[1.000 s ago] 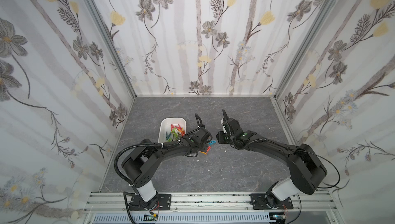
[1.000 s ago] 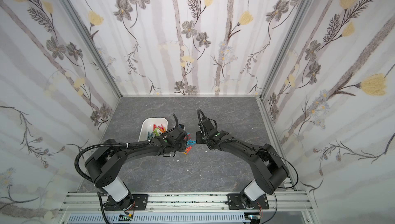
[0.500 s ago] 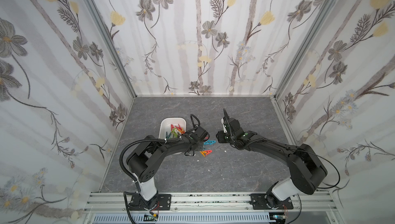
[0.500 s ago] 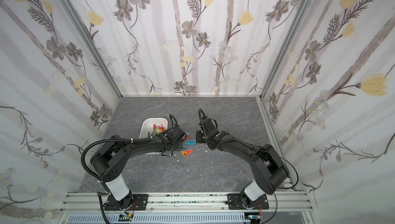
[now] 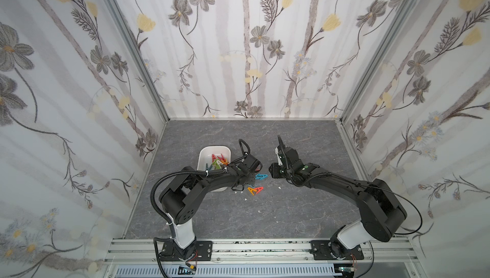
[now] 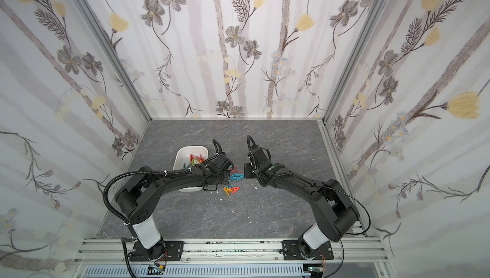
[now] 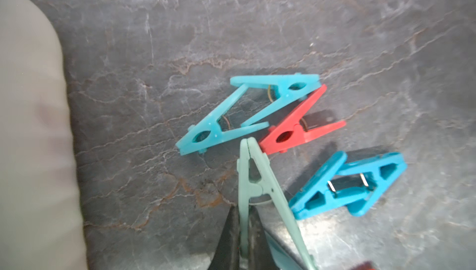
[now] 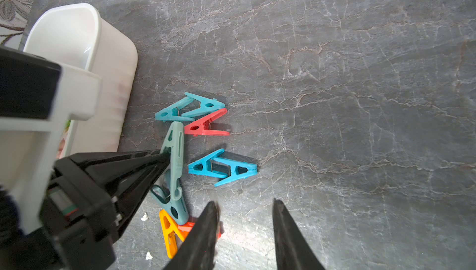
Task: Put the clothespins into the storage box
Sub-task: Pick up the clothespin from the center of the board, then place the clothespin in the storage box.
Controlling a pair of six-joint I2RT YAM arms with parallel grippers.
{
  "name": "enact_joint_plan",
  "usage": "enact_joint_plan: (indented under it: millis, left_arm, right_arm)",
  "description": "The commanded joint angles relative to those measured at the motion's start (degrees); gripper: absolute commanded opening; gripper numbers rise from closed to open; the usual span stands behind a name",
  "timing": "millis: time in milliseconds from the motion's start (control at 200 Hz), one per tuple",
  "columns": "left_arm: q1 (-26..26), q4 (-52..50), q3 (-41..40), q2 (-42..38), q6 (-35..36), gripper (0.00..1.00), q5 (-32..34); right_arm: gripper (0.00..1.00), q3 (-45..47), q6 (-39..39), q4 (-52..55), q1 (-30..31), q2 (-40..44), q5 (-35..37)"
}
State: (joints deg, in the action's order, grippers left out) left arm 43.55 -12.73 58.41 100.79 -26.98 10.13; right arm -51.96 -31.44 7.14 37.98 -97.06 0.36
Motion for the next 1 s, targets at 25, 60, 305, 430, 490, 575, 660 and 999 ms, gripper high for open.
enact_joint_plan:
  millis: [25,60,305,430,490,575,660,999]
  left_arm:
    - [-0.04,-1.48,0.48,-3.59,0.77,0.06,-1.8]
    - [-0.05,-1.91,0.24,-4.44,0.88,0.06,-2.03]
    - [-0.2,-3.6,-1.98,-8.21,2.36,0.04,-2.47]
    - [-2.08,-5.08,-3.01,-13.22,3.29,0.04,-2.48]
    - [-4.02,-5.61,-3.75,-16.13,3.51,0.04,-2.84]
    - [-7.95,-5.73,-5.26,-20.27,3.84,0.04,-3.94]
    - [-12.0,-5.6,-7.06,-23.38,4.63,0.05,-4.68]
    - [-20.99,-8.34,-11.47,-24.21,8.41,0.07,-1.45]
  right_arm:
    - [0.4,0.98,1.03,-2.48,0.72,1.11,-1.12]
    - [0.42,1.24,1.87,-2.35,1.11,1.38,-1.11]
    - [0.54,1.56,6.17,-0.1,3.38,3.48,-0.51]
    - [0.63,1.38,7.84,1.07,5.53,4.49,1.24]
    - [0.68,1.23,8.37,1.58,6.61,4.68,2.42]
    - [0.75,0.74,8.79,2.06,7.65,4.6,3.2]
    - [0.84,-0.92,9.18,3.78,8.6,4.01,4.51]
    - [1.0,-2.52,2.06,7.23,6.13,7.32,6.04]
